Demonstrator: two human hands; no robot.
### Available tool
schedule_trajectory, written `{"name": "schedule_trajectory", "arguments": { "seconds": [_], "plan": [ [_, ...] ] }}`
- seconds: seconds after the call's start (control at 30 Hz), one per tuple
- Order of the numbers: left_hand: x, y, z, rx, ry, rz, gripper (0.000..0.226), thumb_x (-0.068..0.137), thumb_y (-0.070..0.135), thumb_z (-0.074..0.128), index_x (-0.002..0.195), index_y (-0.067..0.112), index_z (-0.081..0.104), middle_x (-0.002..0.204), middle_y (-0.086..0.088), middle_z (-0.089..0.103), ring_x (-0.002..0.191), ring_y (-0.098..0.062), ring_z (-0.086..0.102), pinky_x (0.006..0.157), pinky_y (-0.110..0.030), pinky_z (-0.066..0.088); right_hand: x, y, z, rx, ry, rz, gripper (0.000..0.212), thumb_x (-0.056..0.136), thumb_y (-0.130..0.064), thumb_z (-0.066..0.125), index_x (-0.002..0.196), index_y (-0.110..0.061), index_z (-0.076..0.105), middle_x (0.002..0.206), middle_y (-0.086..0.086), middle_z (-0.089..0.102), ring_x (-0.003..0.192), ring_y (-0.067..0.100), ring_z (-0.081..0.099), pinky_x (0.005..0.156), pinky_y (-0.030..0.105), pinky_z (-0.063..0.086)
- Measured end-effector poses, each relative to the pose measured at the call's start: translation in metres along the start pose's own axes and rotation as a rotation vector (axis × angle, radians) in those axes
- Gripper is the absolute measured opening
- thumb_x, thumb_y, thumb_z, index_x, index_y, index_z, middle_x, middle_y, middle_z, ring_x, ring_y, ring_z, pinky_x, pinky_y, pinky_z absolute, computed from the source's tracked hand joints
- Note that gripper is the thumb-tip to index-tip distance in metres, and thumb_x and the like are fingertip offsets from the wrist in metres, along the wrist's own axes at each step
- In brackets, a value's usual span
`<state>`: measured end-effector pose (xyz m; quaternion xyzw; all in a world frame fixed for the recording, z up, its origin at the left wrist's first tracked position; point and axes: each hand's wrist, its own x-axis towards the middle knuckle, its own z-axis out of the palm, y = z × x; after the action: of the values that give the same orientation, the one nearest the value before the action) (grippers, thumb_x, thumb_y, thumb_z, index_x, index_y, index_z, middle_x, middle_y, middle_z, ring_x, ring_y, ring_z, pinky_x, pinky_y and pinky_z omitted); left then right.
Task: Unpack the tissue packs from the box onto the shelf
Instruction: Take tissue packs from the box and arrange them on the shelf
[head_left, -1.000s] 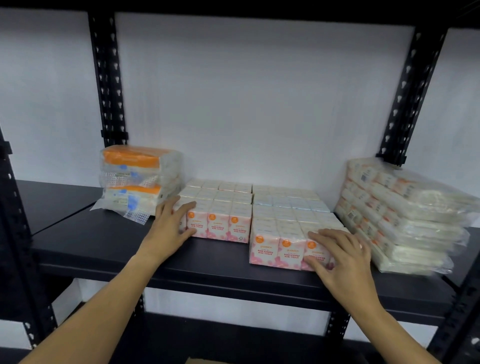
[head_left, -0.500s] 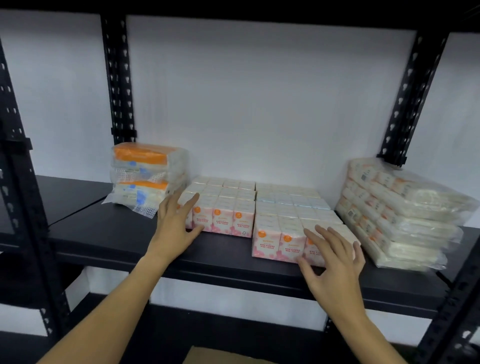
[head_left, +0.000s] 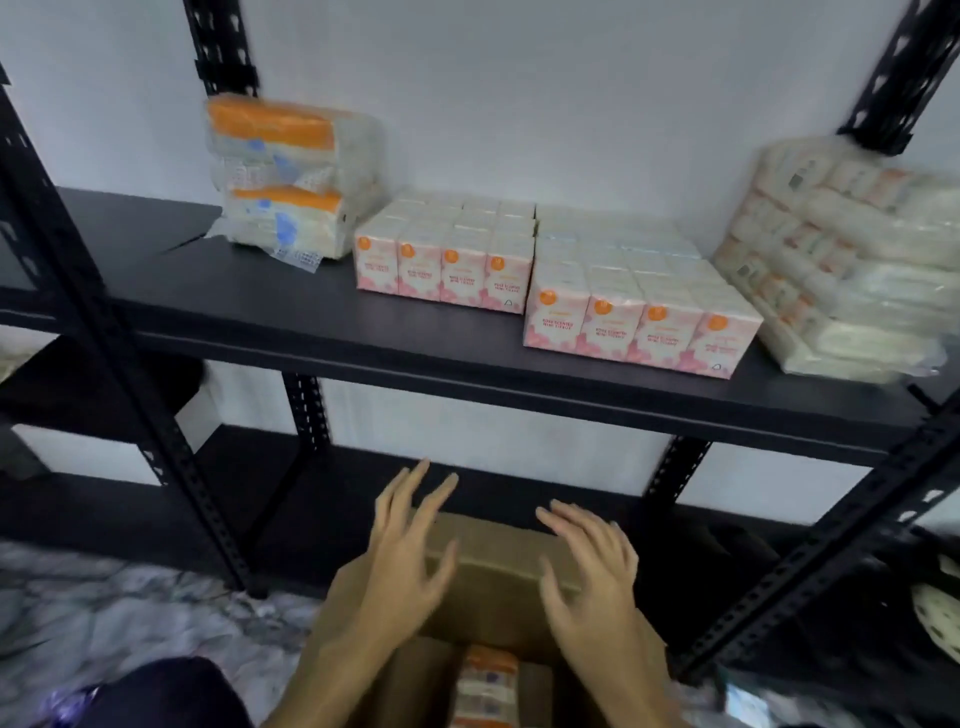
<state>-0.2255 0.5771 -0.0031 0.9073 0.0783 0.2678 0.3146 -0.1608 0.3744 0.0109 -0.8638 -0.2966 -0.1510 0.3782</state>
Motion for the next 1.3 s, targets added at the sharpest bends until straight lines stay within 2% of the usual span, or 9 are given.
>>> {"name": "schedule_trajectory", "arguments": {
  "seconds": [0.17,0.33,0.53,0.67,0.73,0.83,0.93,1.07,1.3],
  "plan": [
    [-0.057,-0.052,0.046,0.064,-0.265,-0.239,0.051,0.089,0.039,0.053,0.139,0.035,0.048,0.150,0.005,0.038,0.142,-0.021,0.031,0.115,-0.047,0.034,-0.049,0.037,0.033,-0.120,-0.279,0.174,0.050,0.086,-0.028,0.061,0.127,-0.052,0.045,0.121,-0.028,0.044,0.122,0.002,0.043,0.108,0.029,0.023],
    [-0.076,-0.076,0.068,-0.005,-0.571,-0.510,0.046,0.094,0.035,0.059,0.139,0.032,0.047,0.149,0.007,0.039,0.139,-0.014,0.033,0.114,-0.038,0.035,-0.079,0.071,0.058,-0.051,-0.624,0.392,0.058,0.089,-0.025,0.061,0.141,-0.042,0.041,0.135,-0.018,0.043,0.133,0.011,0.042,0.109,0.030,0.035],
    [-0.106,-0.084,0.106,0.061,-0.948,-0.513,0.058,0.089,0.042,0.064,0.143,0.033,0.044,0.153,-0.002,0.036,0.137,-0.023,0.038,0.111,-0.042,0.037,-0.111,0.106,0.084,-0.131,-0.896,0.613,0.066,0.089,-0.036,0.056,0.149,-0.023,0.032,0.149,0.007,0.039,0.136,0.030,0.041,0.108,0.038,0.040],
    [-0.122,-0.083,0.135,0.060,-1.123,-0.481,0.085,0.084,0.040,0.071,0.154,0.035,0.024,0.163,0.003,0.010,0.146,-0.023,0.025,0.119,-0.040,0.026,-0.124,0.133,0.100,-0.169,-1.005,0.661,0.053,0.094,-0.032,0.057,0.144,-0.020,0.042,0.148,0.007,0.043,0.135,0.026,0.043,0.110,0.034,0.037],
    [-0.129,-0.086,0.149,0.118,-1.189,-0.454,0.093,0.082,0.041,0.073,0.155,0.038,0.017,0.164,0.002,0.007,0.148,-0.026,0.020,0.119,-0.044,0.024,-0.133,0.148,0.114,-0.167,-1.044,0.679,0.049,0.094,-0.042,0.055,0.138,-0.023,0.049,0.146,0.003,0.049,0.131,0.021,0.049,0.110,0.035,0.040],
    [-0.139,-0.094,0.167,0.172,-1.234,-0.468,0.092,0.084,0.036,0.073,0.156,0.037,0.014,0.166,-0.003,0.005,0.149,-0.031,0.016,0.120,-0.048,0.023,-0.150,0.171,0.137,-0.222,-1.135,0.698,0.056,0.095,-0.043,0.054,0.147,-0.026,0.041,0.153,0.003,0.042,0.139,0.024,0.041,0.113,0.034,0.034],
    [-0.144,-0.103,0.178,0.333,-1.212,-0.281,0.092,0.086,0.048,0.065,0.155,0.041,0.005,0.165,0.000,-0.006,0.147,-0.032,0.011,0.116,-0.051,0.028,-0.159,0.187,0.155,-0.328,-1.207,0.629,0.073,0.086,-0.035,0.069,0.150,-0.027,0.034,0.155,0.005,0.036,0.140,0.031,0.037,0.113,0.040,0.037],
    [-0.145,-0.117,0.193,0.326,-1.149,-0.222,0.086,0.083,0.055,0.063,0.153,0.039,0.016,0.162,0.001,0.011,0.141,-0.027,0.027,0.111,-0.045,0.037,-0.175,0.207,0.172,-0.411,-1.280,0.563,0.093,0.079,-0.038,0.076,0.154,-0.024,0.023,0.158,0.006,0.030,0.144,0.034,0.028,0.114,0.043,0.034],
    [-0.144,-0.121,0.191,0.130,-1.114,-0.300,0.077,0.090,0.034,0.066,0.154,0.038,0.023,0.163,0.011,0.014,0.146,-0.018,0.027,0.118,-0.038,0.032,-0.178,0.227,0.199,-0.434,-1.232,0.457,0.072,0.091,-0.044,0.060,0.153,-0.028,0.026,0.159,0.002,0.029,0.147,0.026,0.023,0.119,0.043,0.020]
  ]
}}
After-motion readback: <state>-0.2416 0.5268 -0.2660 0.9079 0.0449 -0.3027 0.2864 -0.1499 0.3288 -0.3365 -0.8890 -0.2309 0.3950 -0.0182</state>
